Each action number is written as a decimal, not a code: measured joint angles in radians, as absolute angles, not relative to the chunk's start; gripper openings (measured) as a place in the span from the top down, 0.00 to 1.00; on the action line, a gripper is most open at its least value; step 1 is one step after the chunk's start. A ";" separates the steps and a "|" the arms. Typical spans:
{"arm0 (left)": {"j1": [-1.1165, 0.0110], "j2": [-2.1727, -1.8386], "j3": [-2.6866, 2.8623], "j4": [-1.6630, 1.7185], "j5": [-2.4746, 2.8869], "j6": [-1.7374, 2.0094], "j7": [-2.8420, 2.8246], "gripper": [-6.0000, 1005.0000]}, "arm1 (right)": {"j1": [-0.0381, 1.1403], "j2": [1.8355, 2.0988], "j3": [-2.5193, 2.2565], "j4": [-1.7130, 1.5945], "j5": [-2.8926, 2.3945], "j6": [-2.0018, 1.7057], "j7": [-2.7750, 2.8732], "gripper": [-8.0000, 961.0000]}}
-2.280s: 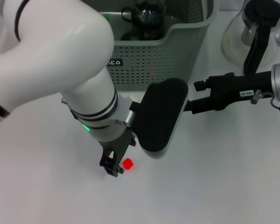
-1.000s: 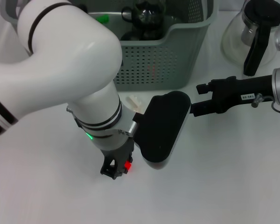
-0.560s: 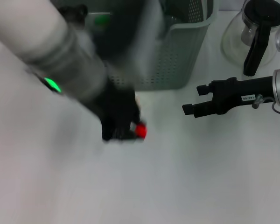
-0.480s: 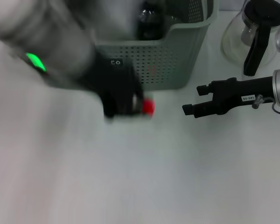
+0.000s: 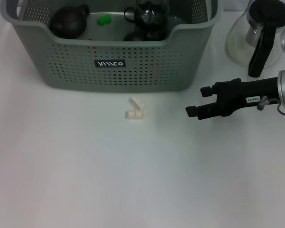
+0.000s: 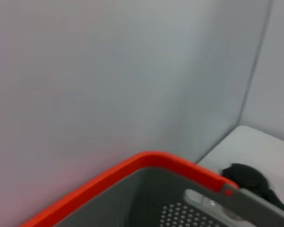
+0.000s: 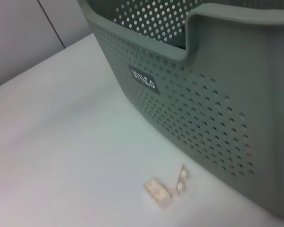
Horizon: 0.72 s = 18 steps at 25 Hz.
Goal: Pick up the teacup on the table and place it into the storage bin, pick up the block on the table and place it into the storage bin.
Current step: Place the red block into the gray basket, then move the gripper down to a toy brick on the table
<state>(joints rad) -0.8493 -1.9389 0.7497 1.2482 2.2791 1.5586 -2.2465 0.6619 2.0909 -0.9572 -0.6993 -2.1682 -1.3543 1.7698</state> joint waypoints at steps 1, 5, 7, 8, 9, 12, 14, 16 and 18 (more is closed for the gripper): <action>-0.863 -1.924 0.755 1.190 2.280 1.525 -2.246 0.70 | 0.662 2.091 -0.957 -0.699 -2.168 -1.354 1.770 0.02; -0.895 -1.909 0.788 1.064 2.296 1.403 -2.240 0.68 | 0.664 2.090 -0.957 -0.700 -2.169 -1.357 1.774 0.02; -0.897 -1.917 0.809 1.072 2.317 1.375 -2.243 0.67 | 0.665 2.088 -0.957 -0.700 -2.169 -1.358 1.777 0.02; -0.898 -1.923 0.814 1.083 2.326 1.369 -2.245 0.66 | 0.665 2.087 -0.957 -0.700 -2.169 -1.358 1.778 0.02; -0.898 -1.929 0.814 1.099 2.331 1.369 -2.249 0.66 | 0.666 2.086 -0.957 -0.701 -2.169 -1.359 1.778 0.02; -0.889 -1.940 0.810 1.167 2.327 1.400 -2.259 0.64 | 0.666 2.086 -0.957 -0.703 -2.169 -1.360 1.778 0.02; -0.880 -1.946 0.803 1.225 2.311 1.461 -2.262 0.59 | 0.666 2.086 -0.957 -0.705 -2.169 -1.361 1.779 0.02; -0.868 -1.954 0.794 1.301 2.270 1.578 -2.254 0.49 | 0.666 2.086 -0.957 -0.706 -2.169 -1.361 1.779 0.02; -0.847 -1.967 0.789 1.384 2.198 1.732 -2.223 0.39 | 0.666 2.085 -0.956 -0.706 -2.169 -1.361 1.779 0.02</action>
<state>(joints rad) -0.8473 -1.9665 0.7894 1.3838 2.1984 1.7317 -2.2234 0.6656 2.0851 -0.9561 -0.7063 -2.1690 -1.3609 1.7793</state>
